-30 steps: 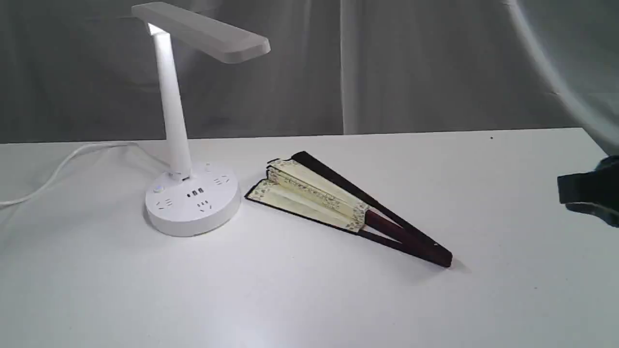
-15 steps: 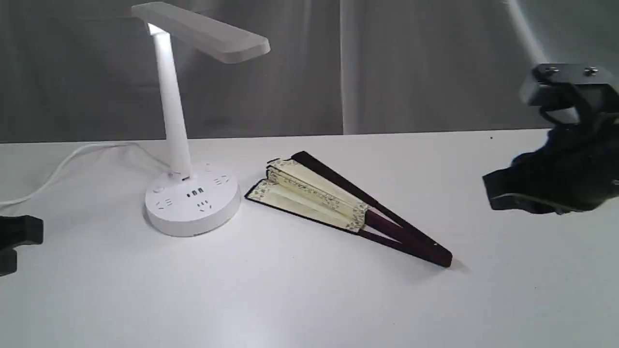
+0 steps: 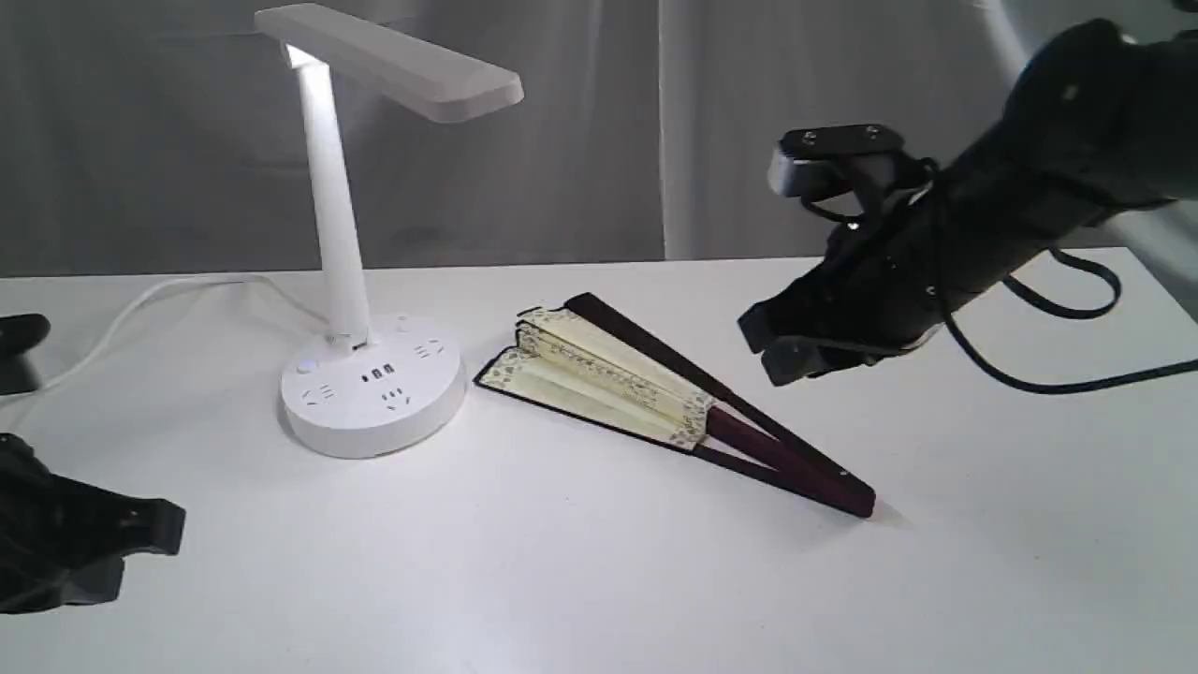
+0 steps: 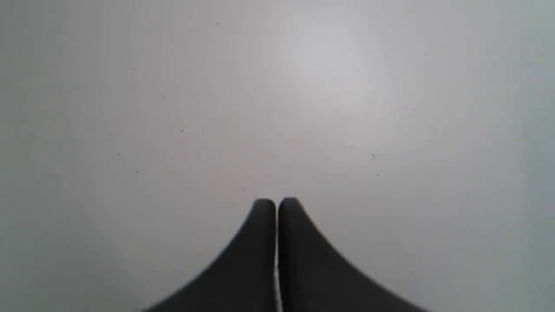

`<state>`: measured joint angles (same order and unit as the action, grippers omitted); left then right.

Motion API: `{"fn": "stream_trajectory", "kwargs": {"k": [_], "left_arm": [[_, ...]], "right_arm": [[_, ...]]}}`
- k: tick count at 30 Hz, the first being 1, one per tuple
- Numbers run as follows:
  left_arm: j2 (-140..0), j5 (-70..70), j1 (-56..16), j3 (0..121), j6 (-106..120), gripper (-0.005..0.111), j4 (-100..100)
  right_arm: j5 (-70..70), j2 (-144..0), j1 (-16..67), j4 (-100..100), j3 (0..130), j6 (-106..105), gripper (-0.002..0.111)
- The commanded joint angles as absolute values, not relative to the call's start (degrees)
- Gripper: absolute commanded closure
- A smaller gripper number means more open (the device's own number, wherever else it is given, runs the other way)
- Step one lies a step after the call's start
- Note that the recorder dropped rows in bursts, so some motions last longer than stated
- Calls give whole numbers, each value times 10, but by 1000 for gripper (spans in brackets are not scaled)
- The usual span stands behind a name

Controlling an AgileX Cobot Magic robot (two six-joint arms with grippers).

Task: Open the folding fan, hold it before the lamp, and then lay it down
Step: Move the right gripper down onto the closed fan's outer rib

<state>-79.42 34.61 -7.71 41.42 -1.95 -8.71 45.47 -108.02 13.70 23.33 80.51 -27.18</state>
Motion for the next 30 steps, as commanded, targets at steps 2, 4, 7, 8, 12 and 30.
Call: {"fn": "stream_trajectory", "kwargs": {"k": [2,4,7,8,12,30], "left_arm": [[-821,348,-96,425,-14,107,-85],[-828,348,-96,431,-14,107,-89],[-830,348,-96,438,-14,107,-95],[-831,348,-96,440,-14,107,-97],[-834,348,-96,441,-14,107,-102],[-834,344,-96,441,-14,107,-102]], "right_arm": [[498,-1128,149,182,871,-251,74],[503,-1148,158,176,896,-251,71],[501,-1178,171,163,934,-251,70],[493,-1188,175,159,945,-251,70],[441,-1221,188,158,964,-252,70],[215,-1318,235,161,964,-257,70]]}}
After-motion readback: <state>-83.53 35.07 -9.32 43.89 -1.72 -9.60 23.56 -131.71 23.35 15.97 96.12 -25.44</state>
